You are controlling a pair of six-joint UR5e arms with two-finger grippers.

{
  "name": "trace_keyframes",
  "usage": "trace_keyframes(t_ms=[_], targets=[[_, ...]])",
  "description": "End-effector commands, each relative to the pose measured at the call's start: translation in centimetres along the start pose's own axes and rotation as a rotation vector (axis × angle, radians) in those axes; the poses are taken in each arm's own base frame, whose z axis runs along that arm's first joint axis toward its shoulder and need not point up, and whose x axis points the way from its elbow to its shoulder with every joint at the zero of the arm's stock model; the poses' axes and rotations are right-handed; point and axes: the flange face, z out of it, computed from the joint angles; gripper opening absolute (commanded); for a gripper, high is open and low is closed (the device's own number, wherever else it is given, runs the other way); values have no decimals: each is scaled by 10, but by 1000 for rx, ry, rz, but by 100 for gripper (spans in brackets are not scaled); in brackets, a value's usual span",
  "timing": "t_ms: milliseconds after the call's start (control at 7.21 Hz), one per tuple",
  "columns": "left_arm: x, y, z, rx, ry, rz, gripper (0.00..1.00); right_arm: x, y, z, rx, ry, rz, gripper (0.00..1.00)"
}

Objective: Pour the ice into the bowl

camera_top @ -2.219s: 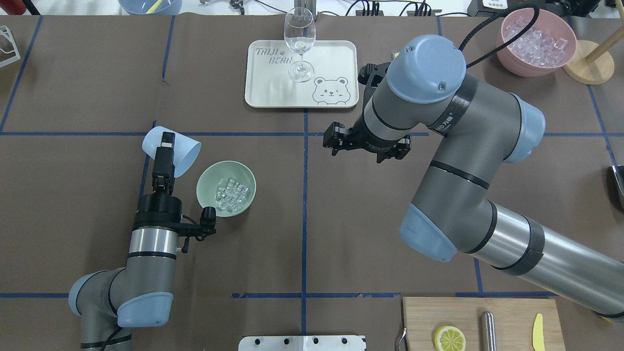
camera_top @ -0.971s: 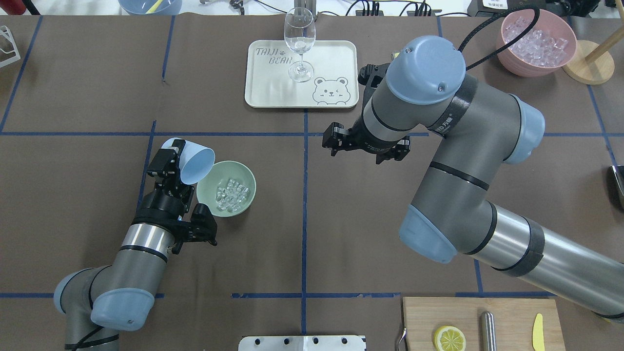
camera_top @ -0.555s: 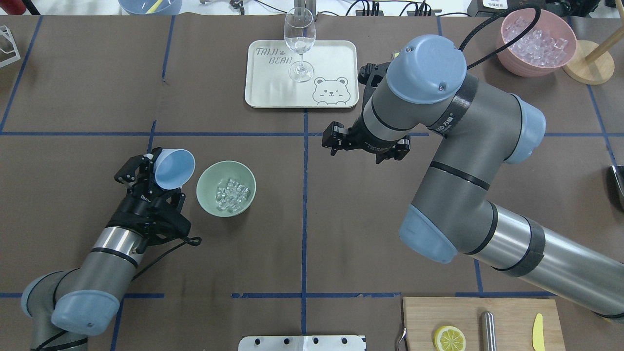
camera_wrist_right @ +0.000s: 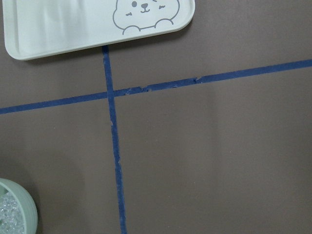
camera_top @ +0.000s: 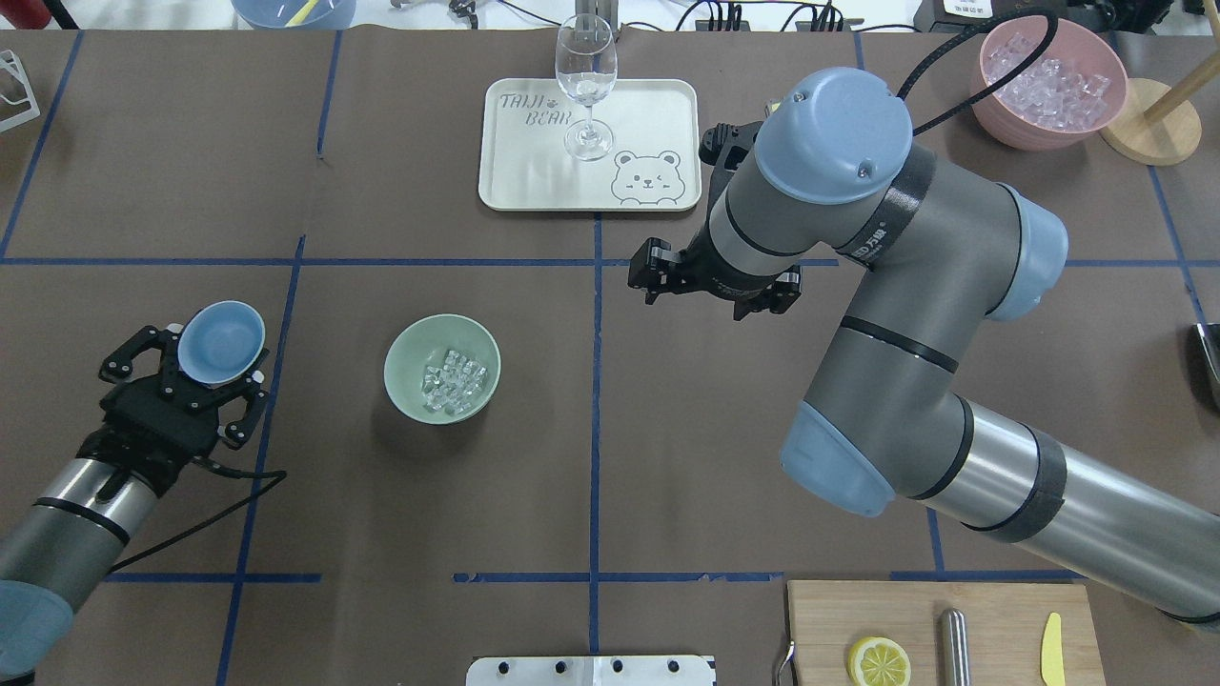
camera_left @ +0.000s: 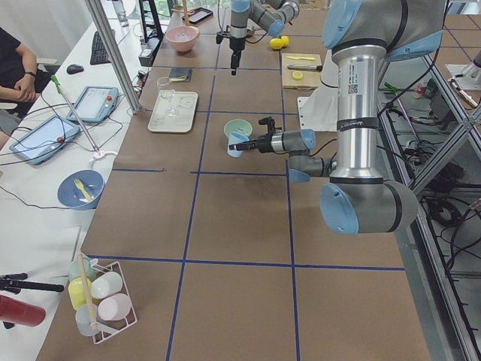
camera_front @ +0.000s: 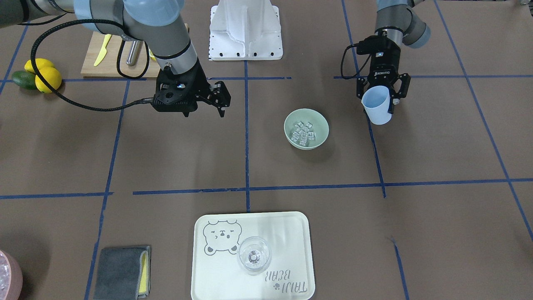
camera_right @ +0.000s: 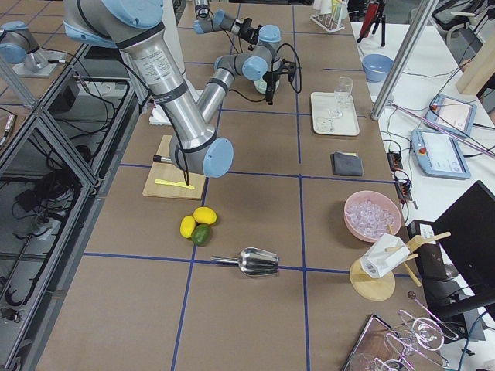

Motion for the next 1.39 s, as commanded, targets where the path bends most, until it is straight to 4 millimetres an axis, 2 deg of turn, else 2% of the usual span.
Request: trace_keyframes(t_ms=[0, 139, 416, 693, 832, 971, 1248], targets=[[-55, 34, -15, -5, -18, -59, 0, 0, 0, -2, 1, -2, 1, 100], [-77, 45, -22, -14, -4, -134, 0, -2, 1, -2, 0, -3, 5, 100], [-103, 66, -23, -75, 20, -267, 0, -4, 2, -3, 2, -7, 6, 100], [-104, 85, -19, -97, 0, -381, 0, -7, 2, -5, 3, -13, 8, 100], [-103, 88, -19, -98, -6, -497, 0, -7, 4, -4, 1, -12, 7, 100], [-102, 98, -15, -104, -21, -511, 0, -10, 9, 0, -3, -12, 22, 100], [-90, 117, 7, -56, -108, -561, 0, -19, 20, 4, -15, -19, 32, 100]])
